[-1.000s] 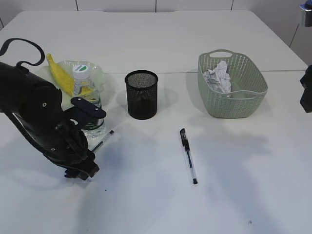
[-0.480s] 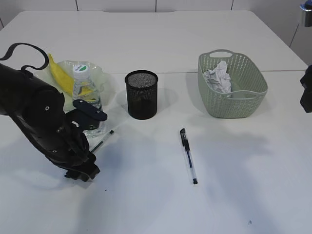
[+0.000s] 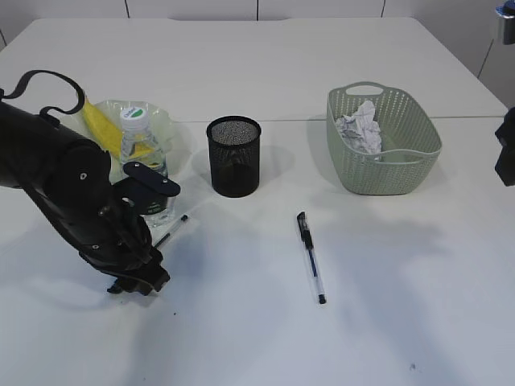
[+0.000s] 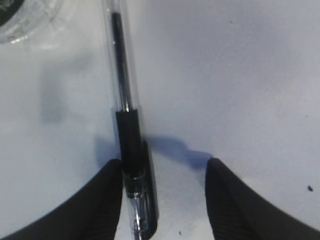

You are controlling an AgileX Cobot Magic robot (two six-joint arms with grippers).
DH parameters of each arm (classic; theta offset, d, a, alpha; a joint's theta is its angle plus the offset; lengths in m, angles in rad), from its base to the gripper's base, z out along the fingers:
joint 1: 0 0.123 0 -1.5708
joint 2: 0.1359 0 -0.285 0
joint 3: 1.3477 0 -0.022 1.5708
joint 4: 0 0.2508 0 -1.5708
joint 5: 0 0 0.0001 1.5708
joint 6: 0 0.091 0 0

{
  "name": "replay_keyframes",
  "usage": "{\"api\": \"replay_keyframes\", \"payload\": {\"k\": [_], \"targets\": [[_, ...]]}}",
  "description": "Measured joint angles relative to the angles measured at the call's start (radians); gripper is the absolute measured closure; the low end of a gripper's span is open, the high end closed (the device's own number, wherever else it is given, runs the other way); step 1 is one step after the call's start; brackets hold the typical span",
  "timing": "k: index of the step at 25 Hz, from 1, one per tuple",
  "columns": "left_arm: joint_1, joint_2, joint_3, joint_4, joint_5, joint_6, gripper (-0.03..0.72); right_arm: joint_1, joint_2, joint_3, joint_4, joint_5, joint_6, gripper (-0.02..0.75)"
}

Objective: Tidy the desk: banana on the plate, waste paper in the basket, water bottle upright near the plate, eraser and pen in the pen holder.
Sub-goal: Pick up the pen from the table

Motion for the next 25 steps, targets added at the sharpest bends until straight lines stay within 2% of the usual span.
{"api": "replay_keyframes", "payload": {"k": [11,19,25], "targets": [[0.000,0.002,-0.008,-0.008,0.051,0.000,0.380,0.000,0.000,0.000,0.000,0.000,0.000,0.242],[0.000,0.002,-0.008,-0.009,0.093,0.000,0.508,0.000,0.000,0.000,0.017,0.000,0.000,0.242],[0.000,0.002,-0.008,-0.009,0.128,0.000,0.573,0.000,0.000,0.000,0.026,0.000,0.000,0.242]]}}
